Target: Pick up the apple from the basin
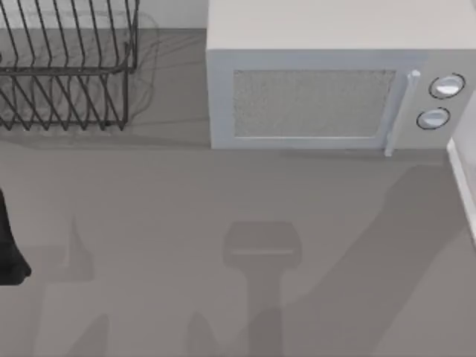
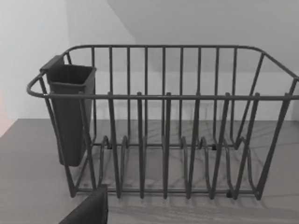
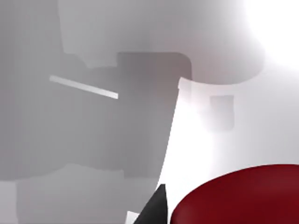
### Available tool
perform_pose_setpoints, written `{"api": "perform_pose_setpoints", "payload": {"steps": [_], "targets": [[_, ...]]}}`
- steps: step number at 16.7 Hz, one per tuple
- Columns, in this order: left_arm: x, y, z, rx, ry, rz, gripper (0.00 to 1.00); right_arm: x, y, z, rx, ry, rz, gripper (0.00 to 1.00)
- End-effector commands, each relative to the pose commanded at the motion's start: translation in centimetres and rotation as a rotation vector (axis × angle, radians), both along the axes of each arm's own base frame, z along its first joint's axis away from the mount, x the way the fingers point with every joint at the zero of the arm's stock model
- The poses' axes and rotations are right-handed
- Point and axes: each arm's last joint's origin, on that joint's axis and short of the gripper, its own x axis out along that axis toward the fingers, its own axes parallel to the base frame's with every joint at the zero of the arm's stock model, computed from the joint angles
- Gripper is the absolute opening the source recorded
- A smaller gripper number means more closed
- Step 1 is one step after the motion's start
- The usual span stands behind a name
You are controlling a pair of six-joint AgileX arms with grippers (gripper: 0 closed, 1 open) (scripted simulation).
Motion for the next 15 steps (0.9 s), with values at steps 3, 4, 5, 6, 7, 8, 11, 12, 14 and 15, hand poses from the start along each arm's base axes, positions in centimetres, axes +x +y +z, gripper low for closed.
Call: {"api": "perform_pose_setpoints", "payload": {"steps": [3, 4, 5, 6, 7, 8, 11, 12, 14, 15], "targets": [[0.0, 0.0, 0.0, 0.000, 0.000, 0.000, 1.00, 0.1, 0.0, 6.0, 0.007, 0.021, 0.000, 0.00], [0.0, 0.0, 0.0, 0.000, 0.000, 0.000, 1.00, -0.2, 0.0, 8.1, 0.008, 0.026, 0.000, 0.00], [0.0, 0.0, 0.0, 0.000, 0.000, 0.000, 1.00, -0.5, 0.2, 10.1, 0.009, 0.028, 0.000, 0.00], [0.0, 0.0, 0.0, 0.000, 0.000, 0.000, 1.00, -0.9, 0.3, 12.0, 0.008, 0.026, 0.000, 0.00], [0.0, 0.0, 0.0, 0.000, 0.000, 0.000, 1.00, -1.3, 0.5, 13.7, 0.007, 0.021, 0.000, 0.00], [0.0, 0.0, 0.0, 0.000, 0.000, 0.000, 1.00, -1.7, 0.6, 15.2, 0.004, 0.013, 0.000, 0.00], [0.0, 0.0, 0.0, 0.000, 0.000, 0.000, 1.00, -2.4, 0.9, 17.5, -0.002, -0.006, 0.000, 0.00], [0.0, 0.0, 0.0, 0.000, 0.000, 0.000, 1.00, -2.4, 0.9, 17.5, -0.002, -0.006, 0.000, 0.00], [0.0, 0.0, 0.0, 0.000, 0.000, 0.000, 1.00, -2.4, 0.9, 17.5, -0.002, -0.006, 0.000, 0.00], [0.0, 0.0, 0.0, 0.000, 0.000, 0.000, 1.00, -2.3, 1.0, 17.3, -0.001, -0.005, 0.001, 0.00]]}}
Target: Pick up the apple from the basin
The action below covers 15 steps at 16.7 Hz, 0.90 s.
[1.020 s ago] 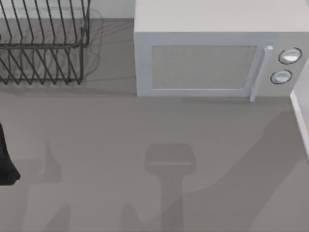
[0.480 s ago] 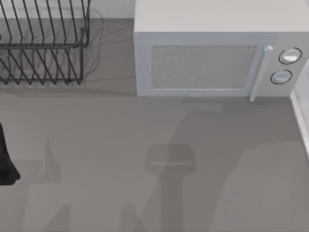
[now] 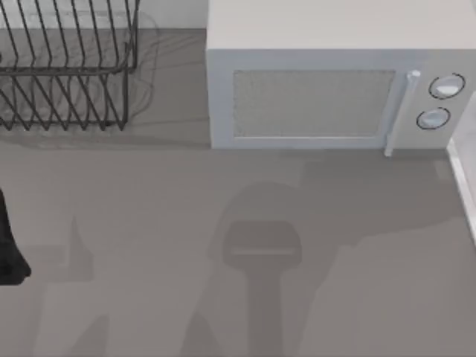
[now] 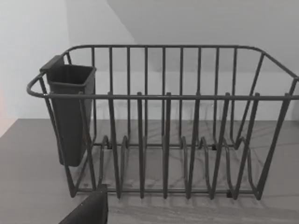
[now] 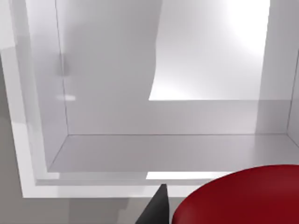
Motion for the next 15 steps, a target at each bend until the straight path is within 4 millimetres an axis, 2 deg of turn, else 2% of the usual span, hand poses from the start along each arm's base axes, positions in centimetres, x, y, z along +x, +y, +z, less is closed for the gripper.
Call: {"api": "perform_pose_setpoints", "payload": {"steps": [2, 4, 6, 8, 11, 13, 15], "targets": [[0.0, 0.0, 0.0, 0.000, 0.000, 0.000, 1.00, 0.0, 0.6, 0.0, 0.001, 0.002, -0.001, 0.00], [0.0, 0.0, 0.0, 0.000, 0.000, 0.000, 1.00, -0.1, 2.9, -0.1, 0.004, 0.010, -0.002, 0.00], [0.0, 0.0, 0.0, 0.000, 0.000, 0.000, 1.00, -0.5, 6.8, -0.1, 0.007, 0.019, 0.000, 0.00], [0.0, 0.0, 0.0, 0.000, 0.000, 0.000, 1.00, -1.6, 11.7, -0.2, 0.008, 0.028, 0.002, 0.00], [0.0, 0.0, 0.0, 0.000, 0.000, 0.000, 1.00, -4.7, 18.9, -0.7, 0.005, 0.042, 0.007, 0.00], [0.0, 0.0, 0.0, 0.000, 0.000, 0.000, 1.00, -7.0, 21.8, -1.1, 0.001, 0.051, 0.006, 0.00], [0.0, 0.0, 0.0, 0.000, 0.000, 0.000, 1.00, -8.6, 23.3, -1.3, -0.001, 0.052, 0.005, 0.00]]}}
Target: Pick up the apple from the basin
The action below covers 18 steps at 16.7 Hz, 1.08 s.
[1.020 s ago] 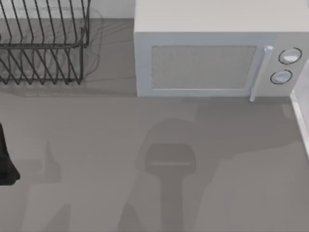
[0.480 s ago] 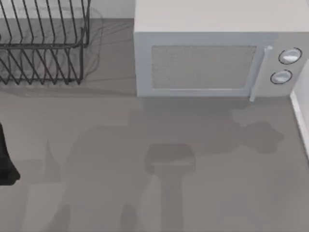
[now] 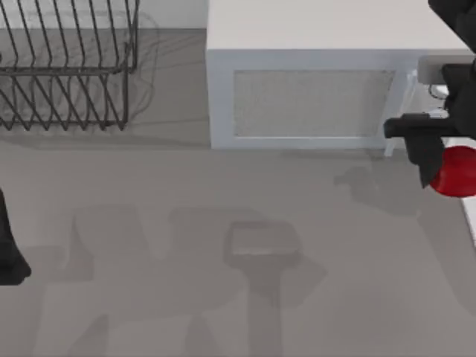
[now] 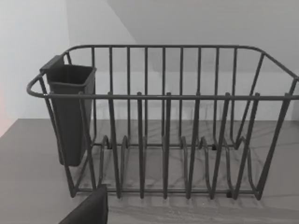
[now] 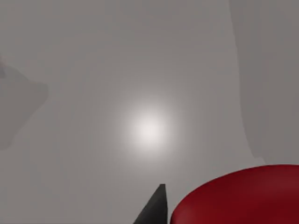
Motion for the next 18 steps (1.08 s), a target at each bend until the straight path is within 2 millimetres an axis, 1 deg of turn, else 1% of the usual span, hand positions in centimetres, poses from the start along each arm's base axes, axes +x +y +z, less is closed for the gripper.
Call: {"api": "perform_pose_setpoints", "payload": {"steps": [2, 6, 7, 8, 10, 13, 15, 17, 18], "targets": [[0.0, 0.0, 0.0, 0.000, 0.000, 0.000, 1.00, -0.5, 0.4, 0.0, 0.000, -0.002, 0.000, 0.00], [0.0, 0.0, 0.0, 0.000, 0.000, 0.000, 1.00, -0.4, 0.3, -0.2, 0.000, 0.003, -0.004, 0.00], [0.0, 0.0, 0.0, 0.000, 0.000, 0.000, 1.00, -0.3, 0.3, -0.6, 0.000, 0.005, -0.004, 0.00], [0.0, 0.0, 0.0, 0.000, 0.000, 0.000, 1.00, -0.3, 0.4, -1.2, -0.001, 0.007, -0.004, 0.00], [0.0, 0.0, 0.0, 0.000, 0.000, 0.000, 1.00, -0.1, 0.4, -3.2, -0.001, 0.006, -0.003, 0.00], [0.0, 0.0, 0.0, 0.000, 0.000, 0.000, 1.00, 0.1, 0.6, -6.9, 0.005, -0.012, -0.002, 0.00], [0.0, 0.0, 0.0, 0.000, 0.000, 0.000, 1.00, -0.1, 0.5, -9.2, 0.005, -0.013, -0.001, 0.00], [0.0, 0.0, 0.0, 0.000, 0.000, 0.000, 1.00, -0.4, 0.4, -10.7, 0.001, -0.004, 0.000, 0.00], [0.0, 0.0, 0.0, 0.000, 0.000, 0.000, 1.00, -0.5, 0.4, -11.0, 0.000, -0.002, 0.000, 0.00]]}}
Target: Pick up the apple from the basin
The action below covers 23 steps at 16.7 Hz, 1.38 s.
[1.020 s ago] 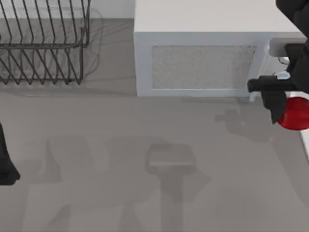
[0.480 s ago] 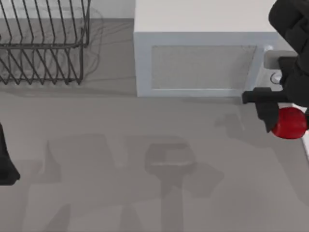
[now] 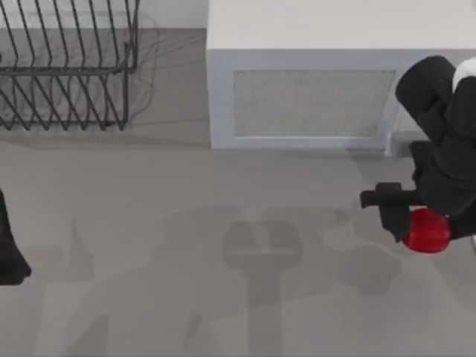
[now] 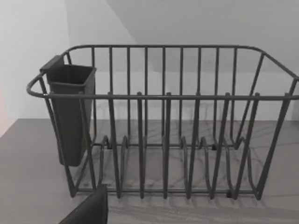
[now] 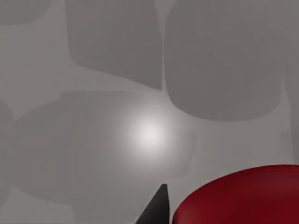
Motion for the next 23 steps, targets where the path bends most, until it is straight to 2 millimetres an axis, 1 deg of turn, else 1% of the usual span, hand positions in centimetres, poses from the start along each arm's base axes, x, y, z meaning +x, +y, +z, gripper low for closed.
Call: {"api": "perform_pose_setpoints", "payload": {"steps": [4, 17, 18, 23], "targets": [[0.00, 0.00, 0.00, 0.000, 0.000, 0.000, 1.00, 0.00, 0.00, -0.02, 0.000, 0.000, 0.000, 0.00], [0.00, 0.00, 0.00, 0.000, 0.000, 0.000, 1.00, 0.00, 0.00, -0.02, 0.000, 0.000, 0.000, 0.98], [0.00, 0.00, 0.00, 0.000, 0.000, 0.000, 1.00, 0.00, 0.00, -0.02, 0.000, 0.000, 0.000, 1.00], [0.00, 0.00, 0.00, 0.000, 0.000, 0.000, 1.00, 0.00, 0.00, -0.02, 0.000, 0.000, 0.000, 1.00]]}}
